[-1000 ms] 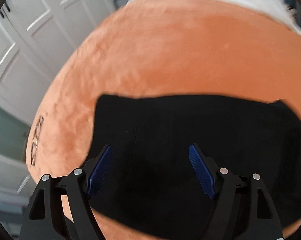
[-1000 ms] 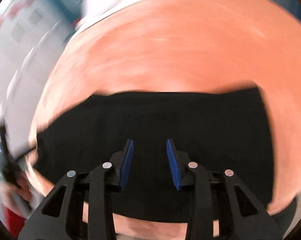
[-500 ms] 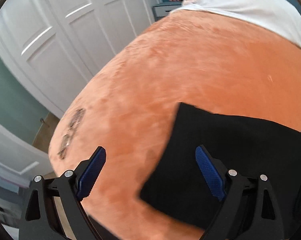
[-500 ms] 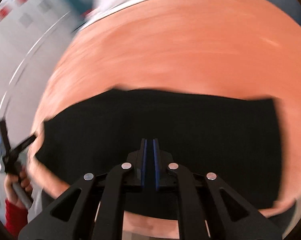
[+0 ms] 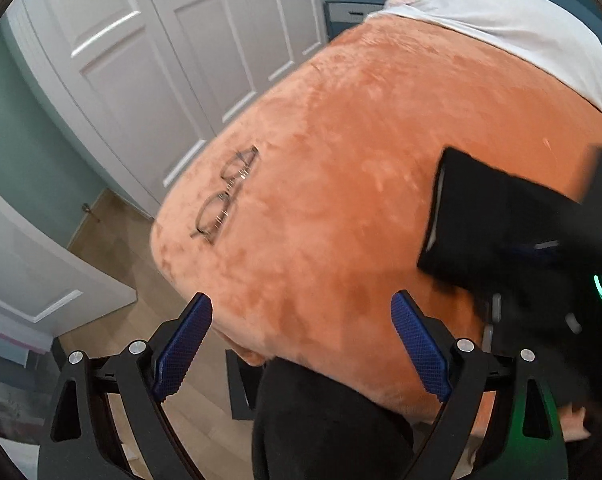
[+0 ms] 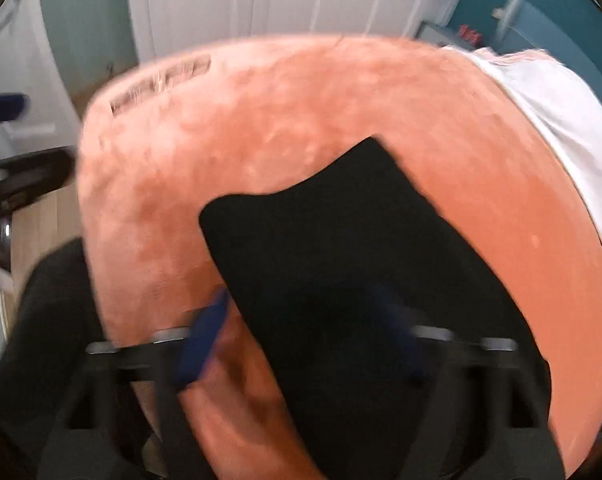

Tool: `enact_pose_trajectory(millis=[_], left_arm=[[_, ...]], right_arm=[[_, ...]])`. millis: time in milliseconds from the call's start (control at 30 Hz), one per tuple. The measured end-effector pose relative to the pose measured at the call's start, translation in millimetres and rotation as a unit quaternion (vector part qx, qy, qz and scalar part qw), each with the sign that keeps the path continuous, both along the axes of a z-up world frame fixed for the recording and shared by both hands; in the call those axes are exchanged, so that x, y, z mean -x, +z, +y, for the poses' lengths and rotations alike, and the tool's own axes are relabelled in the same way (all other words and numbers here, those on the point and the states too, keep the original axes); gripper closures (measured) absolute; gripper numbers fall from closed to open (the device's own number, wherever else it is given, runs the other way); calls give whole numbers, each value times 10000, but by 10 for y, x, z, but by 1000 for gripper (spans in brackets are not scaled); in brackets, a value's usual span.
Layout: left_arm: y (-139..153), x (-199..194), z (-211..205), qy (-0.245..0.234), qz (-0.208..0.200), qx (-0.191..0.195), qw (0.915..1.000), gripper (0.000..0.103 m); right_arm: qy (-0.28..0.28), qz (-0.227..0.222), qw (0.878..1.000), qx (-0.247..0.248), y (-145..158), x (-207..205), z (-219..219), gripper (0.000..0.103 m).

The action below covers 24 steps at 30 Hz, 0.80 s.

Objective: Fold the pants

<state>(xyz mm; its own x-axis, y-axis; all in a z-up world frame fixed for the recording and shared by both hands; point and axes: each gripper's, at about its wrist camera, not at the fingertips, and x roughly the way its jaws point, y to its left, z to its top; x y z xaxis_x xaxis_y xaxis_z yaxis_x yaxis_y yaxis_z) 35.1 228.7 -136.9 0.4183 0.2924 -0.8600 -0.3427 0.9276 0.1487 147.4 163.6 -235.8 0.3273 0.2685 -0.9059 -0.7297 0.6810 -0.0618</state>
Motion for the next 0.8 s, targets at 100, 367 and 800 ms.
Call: enact_pose_trajectory(millis=[100,367,800], left_arm=[[-98,-58,-67,-237,9,255,9994,14],[-592,-766,-202,-168,316,1439,9889,16],[-561,-870,463,591,296,1069,9921,103]], right_arm=[[-1010,628,9863,-1142,287,-362,-274,93],[-1989,466,9525,-2258,1013,-663,-1048,93],[-1530,625,9668,-1949,730,-438,-591,90]])
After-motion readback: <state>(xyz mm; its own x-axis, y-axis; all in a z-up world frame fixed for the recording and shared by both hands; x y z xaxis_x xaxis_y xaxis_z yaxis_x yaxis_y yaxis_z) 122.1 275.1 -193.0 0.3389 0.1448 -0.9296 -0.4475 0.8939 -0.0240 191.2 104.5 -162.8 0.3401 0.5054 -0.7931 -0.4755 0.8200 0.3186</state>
